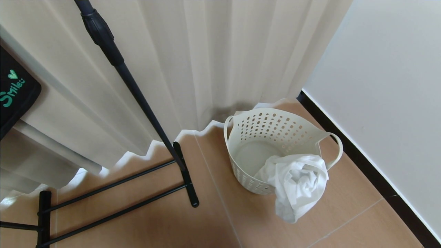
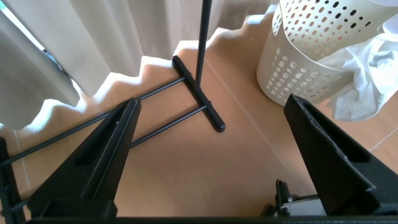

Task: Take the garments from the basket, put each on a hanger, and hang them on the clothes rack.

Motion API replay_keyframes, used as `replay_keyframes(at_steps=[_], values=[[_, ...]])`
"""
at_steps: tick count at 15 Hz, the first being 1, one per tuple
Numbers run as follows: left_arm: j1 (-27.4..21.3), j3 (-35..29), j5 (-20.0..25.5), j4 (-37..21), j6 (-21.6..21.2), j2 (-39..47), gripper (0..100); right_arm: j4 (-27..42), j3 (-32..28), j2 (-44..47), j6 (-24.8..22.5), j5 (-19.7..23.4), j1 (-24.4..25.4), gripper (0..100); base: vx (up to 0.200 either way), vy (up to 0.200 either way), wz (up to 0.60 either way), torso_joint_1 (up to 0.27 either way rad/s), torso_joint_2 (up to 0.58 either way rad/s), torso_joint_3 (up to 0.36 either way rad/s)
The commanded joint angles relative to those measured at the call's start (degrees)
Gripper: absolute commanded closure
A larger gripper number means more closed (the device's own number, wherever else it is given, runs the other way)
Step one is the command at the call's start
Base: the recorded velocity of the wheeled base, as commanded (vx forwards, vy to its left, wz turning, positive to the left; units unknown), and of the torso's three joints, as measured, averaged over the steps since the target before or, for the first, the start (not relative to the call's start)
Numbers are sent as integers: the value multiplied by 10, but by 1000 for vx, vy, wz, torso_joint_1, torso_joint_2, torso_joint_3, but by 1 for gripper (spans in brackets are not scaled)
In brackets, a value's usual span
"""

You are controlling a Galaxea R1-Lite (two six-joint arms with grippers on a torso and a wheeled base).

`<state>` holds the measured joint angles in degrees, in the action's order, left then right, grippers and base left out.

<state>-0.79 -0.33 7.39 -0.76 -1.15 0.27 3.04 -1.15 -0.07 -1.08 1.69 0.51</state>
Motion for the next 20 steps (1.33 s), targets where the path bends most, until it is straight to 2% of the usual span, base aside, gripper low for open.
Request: replay_keyframes(at_steps=[1, 4, 6, 7, 8, 9, 11, 13, 15, 16, 18, 20], values=[[0, 0, 0, 0, 0, 0, 0, 5, -3, 1, -6, 1, -1, 0, 0, 0, 0, 2, 2, -115], [0, 0, -1, 1, 0, 0, 0, 21, -11, 60, -50, 1, 2, 0, 0, 0, 0, -1, 7, -100], [0, 0, 0, 1, 0, 0, 0, 14, -17, 155, -131, 30, 17, 0, 0, 0, 0, 1, 4, -35], [0, 0, -1, 1, 1, 0, 0, 10, -42, 235, -157, 61, 25, 0, 0, 0, 0, 0, 0, 0], [0, 0, -1, 1, 1, 0, 0, 10, -42, 235, -157, 61, 25, 0, 0, 0, 0, 0, 0, 0], [0, 0, -2, 1, 1, 0, 0, 12, -111, 389, -174, 82, 47, 0, 0, 0, 0, 0, 0, 0], [0, 0, -2, 1, 1, 0, 0, 12, -174, 519, -238, 81, 56, 0, 0, 0, 0, 0, 0, 0], [0, 0, -2, 1, 0, 0, 0, 11, -257, 679, -411, 79, 56, 0, 0, 0, 0, 0, 0, 0], [0, 0, -2, 1, 0, 0, 0, 10, -345, 809, -554, 51, 60, 0, 0, 0, 0, 0, 0, 0], [0, 0, -2, 1, 1, 0, 0, 10, -386, 857, -608, 38, 70, 0, 0, 0, 0, 0, 0, 0], [0, 0, -2, 1, 0, 0, 0, 9, -458, 937, -626, 13, 117, 0, 0, 0, 0, 0, 0, 0], [0, 1, -2, 1, 0, 0, 0, 9, -525, 1004, -632, -44, 139, 0, 0, 0, 0, 0, 0, 0]])
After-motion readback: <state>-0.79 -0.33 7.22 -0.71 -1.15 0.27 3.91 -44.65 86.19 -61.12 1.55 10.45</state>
